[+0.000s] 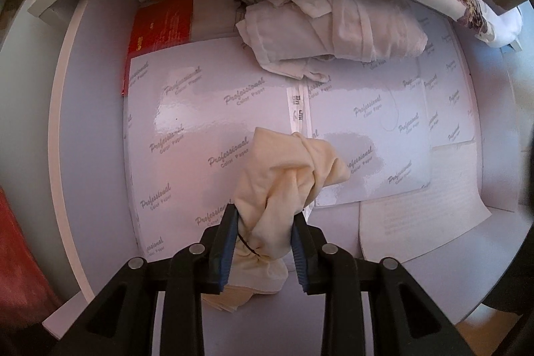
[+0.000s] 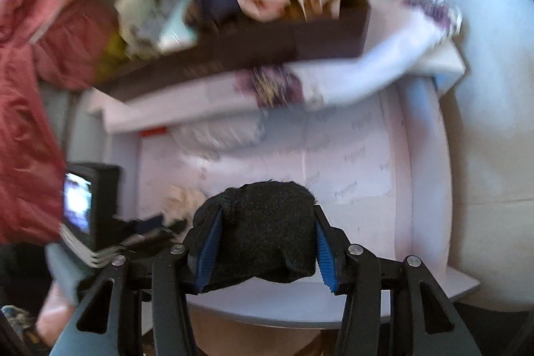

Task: Organize soft objects
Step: 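Lift the beige garment with left tool while right tool carries black knit to tray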

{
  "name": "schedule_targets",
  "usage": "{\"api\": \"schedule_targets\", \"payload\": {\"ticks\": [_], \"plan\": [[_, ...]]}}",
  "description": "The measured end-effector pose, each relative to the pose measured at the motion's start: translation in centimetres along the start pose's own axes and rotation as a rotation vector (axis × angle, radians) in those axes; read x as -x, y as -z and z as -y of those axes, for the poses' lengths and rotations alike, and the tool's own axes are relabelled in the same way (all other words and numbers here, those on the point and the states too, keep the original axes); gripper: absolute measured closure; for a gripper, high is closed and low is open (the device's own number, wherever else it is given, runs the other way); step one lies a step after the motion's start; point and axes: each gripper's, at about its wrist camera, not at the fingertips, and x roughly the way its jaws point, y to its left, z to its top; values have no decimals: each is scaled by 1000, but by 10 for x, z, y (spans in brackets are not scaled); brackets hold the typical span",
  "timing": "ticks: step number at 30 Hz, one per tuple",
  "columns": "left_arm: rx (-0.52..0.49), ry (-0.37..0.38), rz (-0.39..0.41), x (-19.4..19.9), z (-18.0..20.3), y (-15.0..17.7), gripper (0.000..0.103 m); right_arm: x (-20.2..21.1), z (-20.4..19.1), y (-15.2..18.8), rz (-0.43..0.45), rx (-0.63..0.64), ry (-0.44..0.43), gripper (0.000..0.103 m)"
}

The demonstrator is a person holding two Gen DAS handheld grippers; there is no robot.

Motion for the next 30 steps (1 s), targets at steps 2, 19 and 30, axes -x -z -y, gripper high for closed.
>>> {"api": "schedule_targets", "payload": {"ticks": [2,19,30], "plan": [[3,-1,0,-1,1,0,72,14,-7,-7,45,7,-8,51],[2,-17,-3,-5,7,2,69,19,-83,-136,199,135,31,51],[15,-14,-2,-6,5,1,69,-46,-109,-186,190,289,240,51]]}}
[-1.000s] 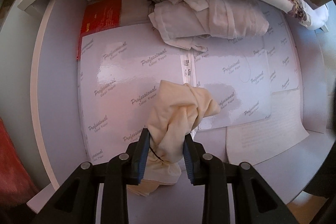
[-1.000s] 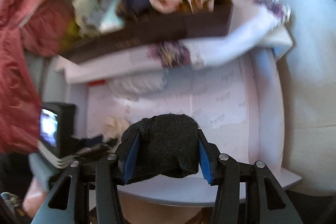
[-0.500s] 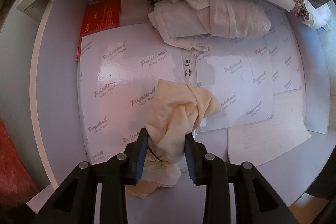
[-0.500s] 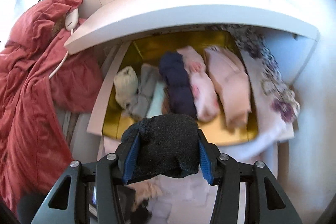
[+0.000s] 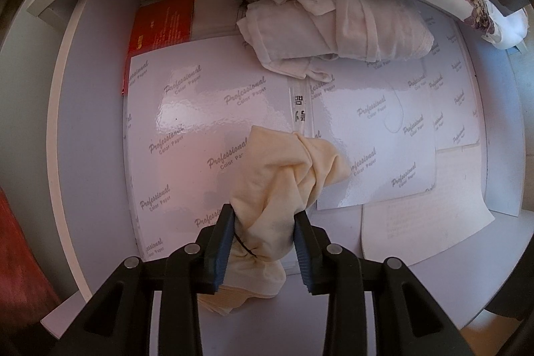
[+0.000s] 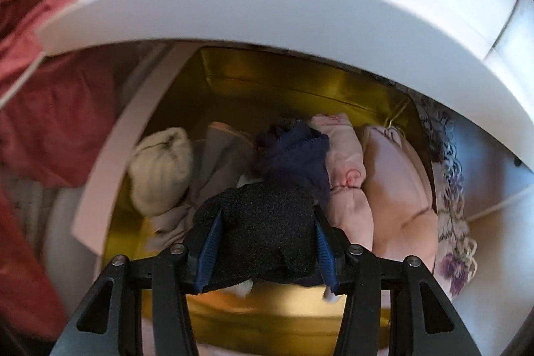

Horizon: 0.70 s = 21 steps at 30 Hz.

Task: Organize soft objects
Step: 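Lift the beige garment with left tool while right tool carries black knit to tray, then lower the black knit item into the gold tray and open the right tool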

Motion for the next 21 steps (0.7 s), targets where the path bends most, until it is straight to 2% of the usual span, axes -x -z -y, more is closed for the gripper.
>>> {"api": "schedule_targets", "payload": {"ticks": [4,7,16,21], "plan": [[-4,-8,2,-1,1,0,68,-9,-6,-6,20,33,55,51],[-3,-11,3,-1,1,0,68,-10,-9,-5,28,44,64,47],[-2,-14,6,0,1,1,68,-5,1,-1,18,-6,11,30],[-3,-17,8,1,2,1,68,1,4,4,19,-15,4,25]]}}
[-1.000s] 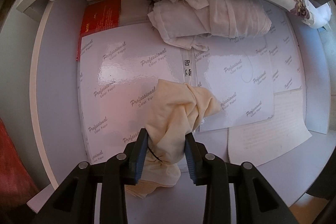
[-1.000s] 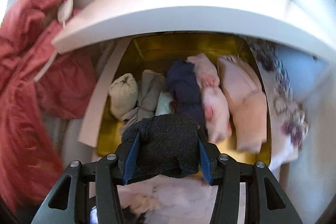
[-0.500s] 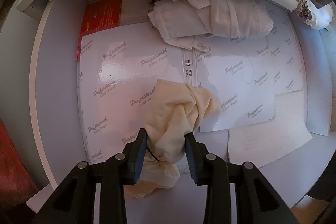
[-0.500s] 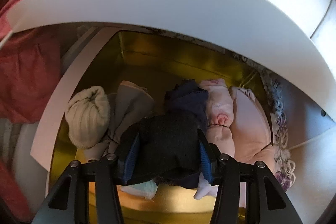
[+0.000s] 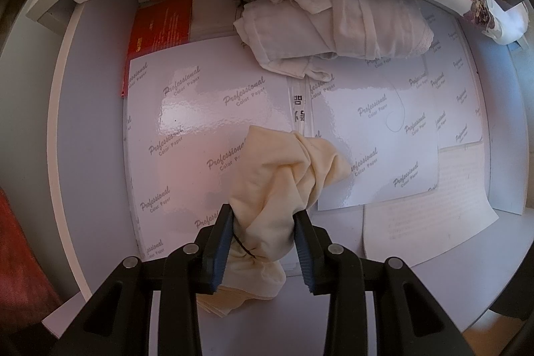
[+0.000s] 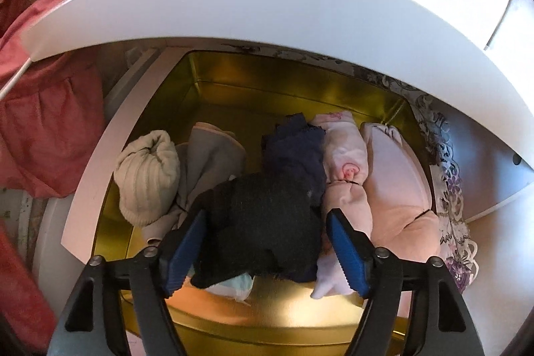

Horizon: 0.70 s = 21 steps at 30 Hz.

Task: Organize soft objects
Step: 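Lower the black knit item into the gold tray and open the right tool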

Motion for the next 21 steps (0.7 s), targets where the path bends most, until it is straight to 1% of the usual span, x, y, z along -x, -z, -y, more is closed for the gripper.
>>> {"api": "schedule_targets", "payload": {"ticks": [11,21], "plan": [[-3,-3,4,1,0,1,68,28,10,9,29,-17,3,14],[-8,-7,10,3,0,2,68,48,21,27,41,-28,3,14]]}}
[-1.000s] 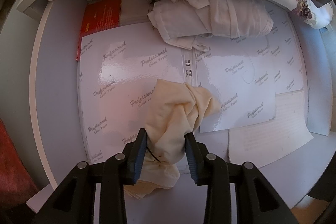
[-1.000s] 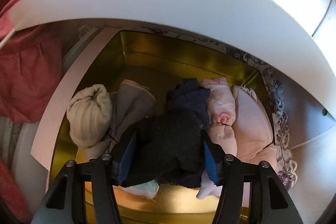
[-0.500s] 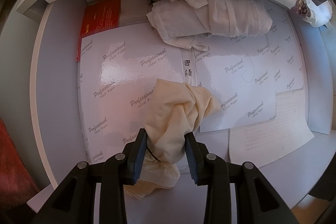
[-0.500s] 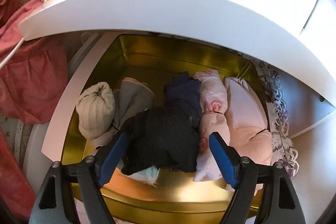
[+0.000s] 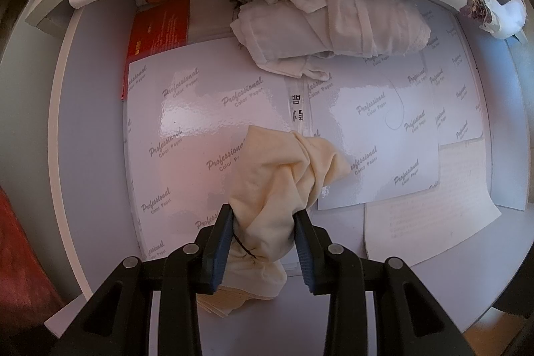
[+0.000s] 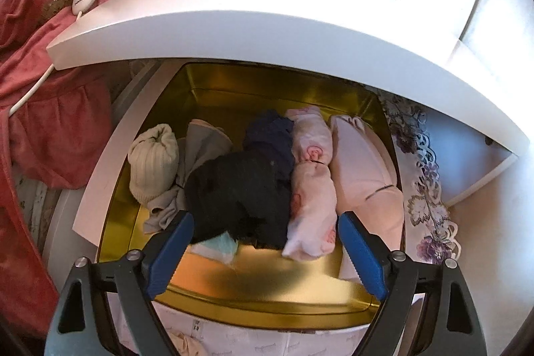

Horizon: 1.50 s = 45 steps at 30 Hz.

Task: Organize soft objects
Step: 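Lower the black knit item into the gold tray and open the right tool, then move the right tool back down into the drawer toward the white crumpled garment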

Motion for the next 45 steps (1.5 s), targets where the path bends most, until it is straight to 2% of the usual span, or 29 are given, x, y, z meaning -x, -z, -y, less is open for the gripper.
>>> {"api": "schedule_targets", "payload": {"ticks": [10,19,23,30,34,45], "plan": [[-3,-2,3,2,1,1,68,32,18,20,48,-24,-5,12],[-3,-3,5,1,1,1,68,49,47,72,28,-109,-12,11],[-4,-4,6,2,2,2,68,41,60,104,-42,-158,-18,10],[-6,-7,10,2,5,3,68,-6,69,166,-298,-281,-39,10],[-4,-8,12,2,6,3,68,-29,70,190,-396,-309,-24,10],[-5,-9,17,3,7,4,68,-58,59,218,-490,-269,-4,10]]}}
